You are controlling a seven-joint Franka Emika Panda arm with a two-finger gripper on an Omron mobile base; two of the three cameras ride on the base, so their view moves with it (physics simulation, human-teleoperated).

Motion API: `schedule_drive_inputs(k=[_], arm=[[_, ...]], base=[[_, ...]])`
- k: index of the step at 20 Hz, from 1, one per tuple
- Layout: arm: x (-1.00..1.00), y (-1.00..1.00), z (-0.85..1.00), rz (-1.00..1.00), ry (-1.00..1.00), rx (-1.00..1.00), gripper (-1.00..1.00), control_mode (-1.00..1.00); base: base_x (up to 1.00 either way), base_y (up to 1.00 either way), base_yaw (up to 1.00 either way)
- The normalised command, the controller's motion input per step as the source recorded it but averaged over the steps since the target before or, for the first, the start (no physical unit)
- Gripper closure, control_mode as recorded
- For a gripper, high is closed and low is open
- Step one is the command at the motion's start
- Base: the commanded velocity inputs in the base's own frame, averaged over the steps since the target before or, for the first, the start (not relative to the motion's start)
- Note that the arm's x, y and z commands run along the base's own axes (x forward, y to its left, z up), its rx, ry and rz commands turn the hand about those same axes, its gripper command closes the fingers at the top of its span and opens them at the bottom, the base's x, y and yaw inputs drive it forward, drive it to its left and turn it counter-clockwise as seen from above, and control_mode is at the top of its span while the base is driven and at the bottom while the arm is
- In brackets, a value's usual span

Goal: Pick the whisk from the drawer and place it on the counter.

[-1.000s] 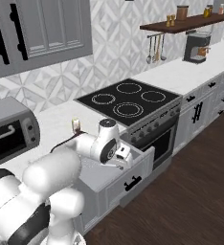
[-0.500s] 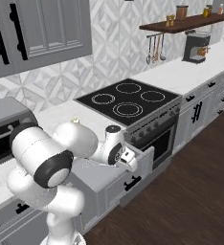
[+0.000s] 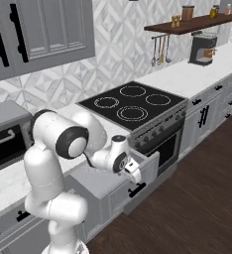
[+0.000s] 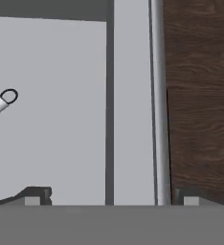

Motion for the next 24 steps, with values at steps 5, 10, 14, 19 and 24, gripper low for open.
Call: schedule_drive_inputs(k=[5, 10, 14, 19, 24], arm=[[-0.03, -0.42, -0.67, -0.07, 0.08, 0.00, -1.00, -1.00], [-0.97, -1.00, -0.72, -0.04, 0.17, 0.07, -1.00, -1.00], [-1.00, -1.00, -0.83, 0.00, 0.12, 0.08, -1.00, -1.00], [-0.87, -0.81, 0.41, -0.04, -0.15, 0.12, -1.00, -1.00], [-0.31, 0.30, 1.00, -0.20, -0.22, 0.08, -1.00, -1.00]], base=[[0.00, 0.00, 0.00], [0.00, 0.00, 0.00], [0.00, 0.00, 0.00], [0.00, 0.00, 0.00], [0.00, 0.00, 0.00]])
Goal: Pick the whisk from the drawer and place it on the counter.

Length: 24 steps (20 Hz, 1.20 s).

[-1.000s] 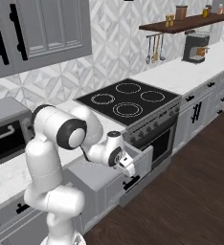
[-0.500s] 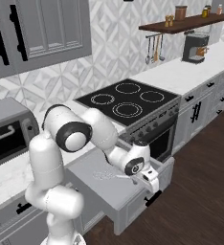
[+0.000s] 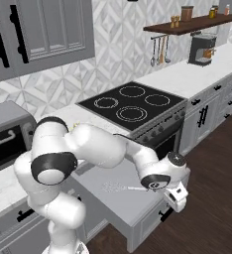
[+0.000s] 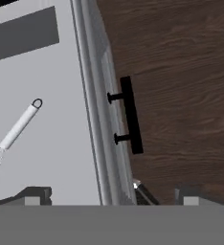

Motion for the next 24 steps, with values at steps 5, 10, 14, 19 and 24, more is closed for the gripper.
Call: schedule_drive_inputs(k=[5, 10, 14, 19, 24], arm=[[0.06, 0.99, 0.61, -0.30, 0.27, 0.04, -1.00, -1.00], [0.15, 0.92, 0.21, -0.28, 0.35, 0.14, -1.00, -1.00], [0.05, 0.65, -0.24, -0.21, -0.02, 0.25, -1.00, -1.00], [0.58, 0.05, -0.09, -0.09, -0.02, 0.11, -1.00, -1.00], [0.69, -0.11, -0.33, 0.00, 0.03, 0.00, -1.00, -1.00]], base=[[0.00, 0.00, 0.00], [0.00, 0.00, 0.00], [0.00, 0.00, 0.00], [0.00, 0.00, 0.00], [0.00, 0.00, 0.00]])
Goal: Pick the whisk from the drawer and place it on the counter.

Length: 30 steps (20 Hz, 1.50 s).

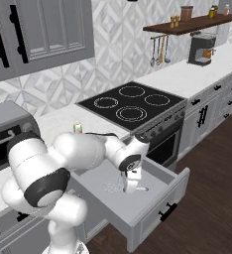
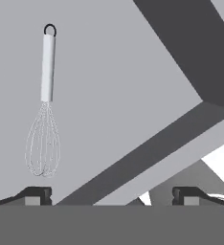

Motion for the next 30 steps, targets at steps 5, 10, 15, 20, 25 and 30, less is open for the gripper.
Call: schedule_drive_inputs(k=[5, 10, 15, 20, 25, 30], arm=[[0.48, -0.26, -0.57, 0.00, 0.01, 0.00, -1.00, -1.00], [0.54, -0.14, -0.38, 0.00, 0.05, 0.00, -1.00, -1.00], [0.42, -0.03, -0.53, 0.00, 0.00, 0.00, -1.00, -1.00], [0.37, -0.09, -0.51, 0.00, 0.00, 0.00, -1.00, -1.00], [0.43, -0.05, -0.46, 0.00, 0.00, 0.00, -1.00, -1.00], [0.45, -0.01, -0.48, 0.00, 0.00, 0.00, -1.00, -1.00]], base=[[0.00, 0.00, 0.00], [0.00, 0.00, 0.00], [0.00, 0.00, 0.00], [0.00, 0.00, 0.00], [0.00, 0.00, 0.00], [0.00, 0.00, 0.00]])
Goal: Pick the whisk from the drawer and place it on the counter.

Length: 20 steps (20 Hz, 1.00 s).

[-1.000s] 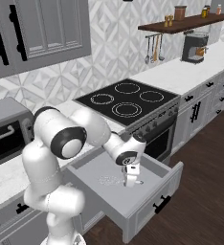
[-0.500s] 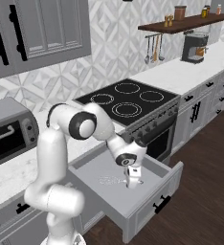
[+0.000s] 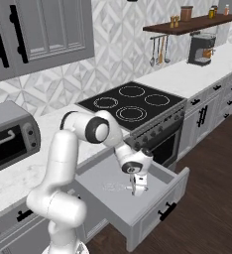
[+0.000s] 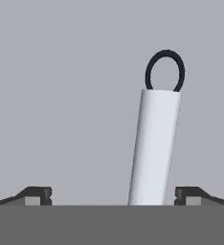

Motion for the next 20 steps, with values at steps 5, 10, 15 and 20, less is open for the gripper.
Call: schedule_drive_inputs(k=[5, 10, 15, 20], arm=[[0.14, 0.00, -0.46, -0.01, 0.00, 0.00, 1.00, -1.00], [-0.27, -0.06, 0.08, -0.08, 0.00, 0.00, 1.00, -1.00], [-0.70, -0.23, 0.91, -0.09, 0.00, 0.00, 1.00, -1.00], [-0.73, -0.35, 1.00, -0.09, 0.00, 0.00, 1.00, -1.00]], base=[[0.00, 0.00, 0.00], [0.00, 0.00, 0.00], [0.00, 0.00, 0.00], [0.00, 0.00, 0.00]])
